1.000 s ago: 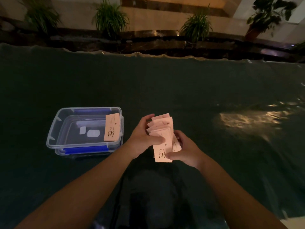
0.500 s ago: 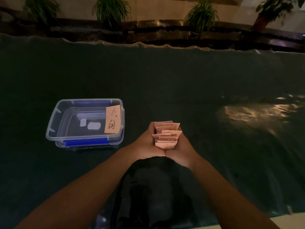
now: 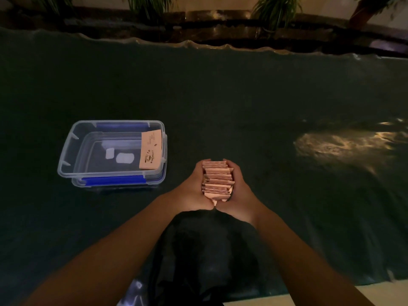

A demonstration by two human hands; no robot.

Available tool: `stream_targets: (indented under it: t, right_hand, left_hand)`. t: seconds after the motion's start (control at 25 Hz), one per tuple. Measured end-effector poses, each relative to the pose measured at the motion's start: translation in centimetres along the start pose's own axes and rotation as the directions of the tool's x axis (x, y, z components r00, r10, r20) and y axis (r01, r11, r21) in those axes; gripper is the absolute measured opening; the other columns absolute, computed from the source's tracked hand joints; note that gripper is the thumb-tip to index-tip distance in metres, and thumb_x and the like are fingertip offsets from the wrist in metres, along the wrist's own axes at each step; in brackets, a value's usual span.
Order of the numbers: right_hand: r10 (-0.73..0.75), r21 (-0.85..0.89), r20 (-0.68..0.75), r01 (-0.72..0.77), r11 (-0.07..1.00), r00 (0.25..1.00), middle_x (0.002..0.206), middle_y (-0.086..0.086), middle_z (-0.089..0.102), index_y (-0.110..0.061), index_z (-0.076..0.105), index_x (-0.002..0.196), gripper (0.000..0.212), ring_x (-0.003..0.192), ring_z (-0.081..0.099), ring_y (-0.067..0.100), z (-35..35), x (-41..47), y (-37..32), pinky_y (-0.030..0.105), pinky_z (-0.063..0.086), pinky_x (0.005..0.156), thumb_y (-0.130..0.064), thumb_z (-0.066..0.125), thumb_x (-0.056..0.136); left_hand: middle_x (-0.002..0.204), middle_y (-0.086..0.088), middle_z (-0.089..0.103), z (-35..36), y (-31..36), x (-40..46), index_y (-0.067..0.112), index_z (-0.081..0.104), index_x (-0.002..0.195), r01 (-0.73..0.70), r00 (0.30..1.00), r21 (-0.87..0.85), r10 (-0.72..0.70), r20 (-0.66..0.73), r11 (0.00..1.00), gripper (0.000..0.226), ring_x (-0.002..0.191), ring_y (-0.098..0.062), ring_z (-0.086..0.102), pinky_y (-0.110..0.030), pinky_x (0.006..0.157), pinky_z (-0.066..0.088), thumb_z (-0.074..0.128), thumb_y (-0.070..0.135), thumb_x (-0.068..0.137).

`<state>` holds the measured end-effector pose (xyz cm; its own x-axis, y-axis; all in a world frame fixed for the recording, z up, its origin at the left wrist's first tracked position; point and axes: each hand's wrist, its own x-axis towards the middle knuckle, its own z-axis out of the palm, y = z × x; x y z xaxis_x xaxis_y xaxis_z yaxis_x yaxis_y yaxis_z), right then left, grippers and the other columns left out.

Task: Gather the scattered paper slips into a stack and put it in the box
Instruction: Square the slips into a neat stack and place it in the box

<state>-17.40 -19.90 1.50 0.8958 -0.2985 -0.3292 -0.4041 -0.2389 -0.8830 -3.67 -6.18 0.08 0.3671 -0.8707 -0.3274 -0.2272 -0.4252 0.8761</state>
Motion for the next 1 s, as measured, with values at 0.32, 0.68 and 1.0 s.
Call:
stream_targets:
  t: [0.32, 0.68, 1.0]
  right_hand:
    - [-0.012, 0.008, -0.014, 0.012, 1.000, 1.000, 0.148, -0.011, 0.057, -0.030, 0.019, 0.164, 0.123, 0.132, 0.060, -0.004, -0.4, 0.2, 0.0, 0.023, 0.053, 0.108, -0.018, 0.094, 0.068]
    - [0.001, 0.004, -0.014, -0.001, 1.000, 1.000, 0.150, -0.006, 0.054, -0.039, 0.005, 0.166, 0.128, 0.134, 0.059, 0.002, 0.6, 0.6, 0.2, 0.027, 0.053, 0.108, -0.006, 0.089, 0.075]
    - [0.054, 0.003, -0.020, -0.054, 0.999, 0.998, 0.140, -0.016, 0.060, -0.043, 0.025, 0.153, 0.105, 0.125, 0.063, -0.006, 1.4, 1.1, 1.5, 0.010, 0.053, 0.091, -0.009, 0.087, 0.075]
  left_hand:
    - [0.147, 0.009, 0.044, -0.5, 1.2, 0.2, 0.041, 0.001, 0.155, 0.009, 1.000, -0.002, -0.009, -0.011, 1.000, 0.134, 0.133, -0.003, 0.046, -0.033, 0.112, 0.038, 0.095, 0.022, 0.062]
    - [0.143, 0.010, 0.045, 0.4, 1.3, -0.4, 0.053, 0.018, 0.140, -0.026, 0.995, 0.074, 0.033, -0.094, 0.997, 0.107, 0.131, -0.003, 0.049, -0.040, 0.116, 0.041, 0.095, 0.038, 0.068]
    - [0.149, 0.007, 0.044, -0.5, 1.0, -0.6, 0.035, 0.012, 0.157, 0.054, 0.998, 0.016, -0.054, -0.024, 0.998, 0.127, 0.136, -0.009, 0.045, -0.041, 0.119, 0.034, 0.097, 0.029, 0.063]
